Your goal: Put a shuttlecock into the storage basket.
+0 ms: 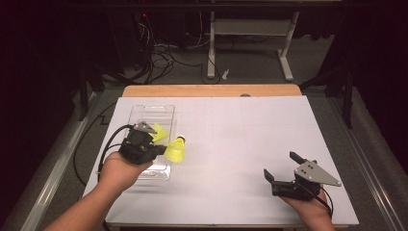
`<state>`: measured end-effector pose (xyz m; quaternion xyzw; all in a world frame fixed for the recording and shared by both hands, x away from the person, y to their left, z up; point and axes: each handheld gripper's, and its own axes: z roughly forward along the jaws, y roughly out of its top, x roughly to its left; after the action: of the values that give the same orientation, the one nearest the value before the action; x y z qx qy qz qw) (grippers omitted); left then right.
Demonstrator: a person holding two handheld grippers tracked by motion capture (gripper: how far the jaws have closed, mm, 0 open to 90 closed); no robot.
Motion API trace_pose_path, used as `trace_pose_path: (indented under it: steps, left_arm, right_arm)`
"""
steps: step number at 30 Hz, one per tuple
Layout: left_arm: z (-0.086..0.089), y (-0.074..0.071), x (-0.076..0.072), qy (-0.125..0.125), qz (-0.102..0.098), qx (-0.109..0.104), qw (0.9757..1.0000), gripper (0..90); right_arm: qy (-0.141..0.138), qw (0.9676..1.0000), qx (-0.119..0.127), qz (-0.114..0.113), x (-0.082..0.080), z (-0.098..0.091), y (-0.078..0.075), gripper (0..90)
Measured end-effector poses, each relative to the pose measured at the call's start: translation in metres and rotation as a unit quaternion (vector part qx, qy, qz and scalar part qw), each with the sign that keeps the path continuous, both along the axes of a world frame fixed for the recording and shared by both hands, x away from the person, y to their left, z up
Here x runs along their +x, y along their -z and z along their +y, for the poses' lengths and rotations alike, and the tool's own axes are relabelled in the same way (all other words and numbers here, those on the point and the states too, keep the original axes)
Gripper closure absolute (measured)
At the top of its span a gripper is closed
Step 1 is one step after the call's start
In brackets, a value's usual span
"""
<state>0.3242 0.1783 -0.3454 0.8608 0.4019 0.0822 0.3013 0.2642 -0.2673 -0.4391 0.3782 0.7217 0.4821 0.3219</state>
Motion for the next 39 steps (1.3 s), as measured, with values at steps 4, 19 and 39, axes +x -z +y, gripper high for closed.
trace_pose_path:
  steps: [4, 19, 39]
  left_arm:
    - [0.008, -0.003, 0.000, -0.009, -0.004, 0.004, 0.9999, 90.0]
    - [0.045, 0.004, 0.001, -0.051, 0.007, 0.008, 0.9986, 90.0]
    - [0.079, 0.026, -0.002, -0.080, 0.030, 0.010, 0.9963, 90.0]
  right_arm:
    - [0.000, 1.0000, 0.000, 0.001, 0.000, 0.000, 0.000, 0.0]
    - [0.000, 1.0000, -0.002, 0.004, 0.001, 0.001, 0.001, 0.0]
    - [-0.001, 1.0000, -0.005, 0.005, 0.001, 0.003, 0.002, 0.0]
